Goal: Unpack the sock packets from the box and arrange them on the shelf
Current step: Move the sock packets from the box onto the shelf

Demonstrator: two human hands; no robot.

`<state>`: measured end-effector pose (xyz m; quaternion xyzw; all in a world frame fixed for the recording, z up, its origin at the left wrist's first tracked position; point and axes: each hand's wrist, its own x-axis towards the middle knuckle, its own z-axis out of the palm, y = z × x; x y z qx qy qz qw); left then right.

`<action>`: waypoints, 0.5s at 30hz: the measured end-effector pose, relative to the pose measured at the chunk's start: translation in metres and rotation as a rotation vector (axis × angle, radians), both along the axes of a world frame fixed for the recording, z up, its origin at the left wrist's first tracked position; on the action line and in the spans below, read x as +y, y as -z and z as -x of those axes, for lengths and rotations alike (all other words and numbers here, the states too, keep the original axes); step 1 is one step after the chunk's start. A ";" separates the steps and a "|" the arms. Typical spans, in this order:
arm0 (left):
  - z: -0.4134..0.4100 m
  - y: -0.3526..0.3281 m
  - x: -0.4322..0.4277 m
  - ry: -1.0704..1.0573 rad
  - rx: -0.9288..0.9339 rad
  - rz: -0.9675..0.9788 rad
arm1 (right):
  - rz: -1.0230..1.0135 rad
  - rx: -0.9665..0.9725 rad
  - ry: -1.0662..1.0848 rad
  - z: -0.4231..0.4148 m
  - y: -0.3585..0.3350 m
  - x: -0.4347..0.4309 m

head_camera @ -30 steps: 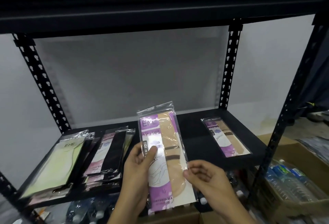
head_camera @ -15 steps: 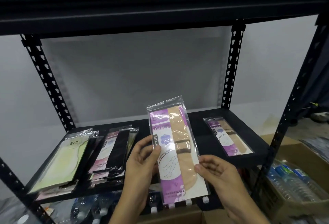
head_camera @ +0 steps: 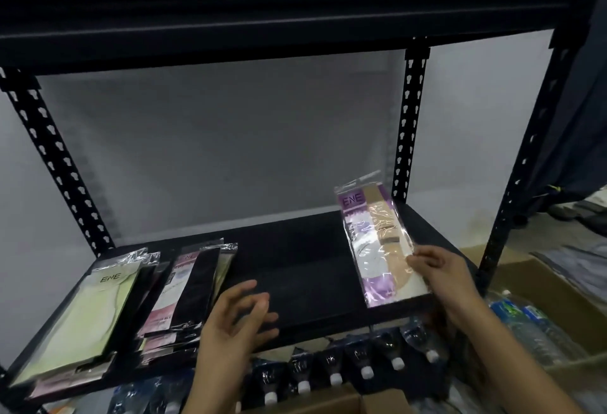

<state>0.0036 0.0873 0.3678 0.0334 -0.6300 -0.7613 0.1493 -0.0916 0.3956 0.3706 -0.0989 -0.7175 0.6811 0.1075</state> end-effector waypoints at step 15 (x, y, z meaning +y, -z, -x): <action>0.008 0.019 0.008 0.046 0.001 -0.047 | -0.445 -0.211 0.266 0.096 0.049 0.052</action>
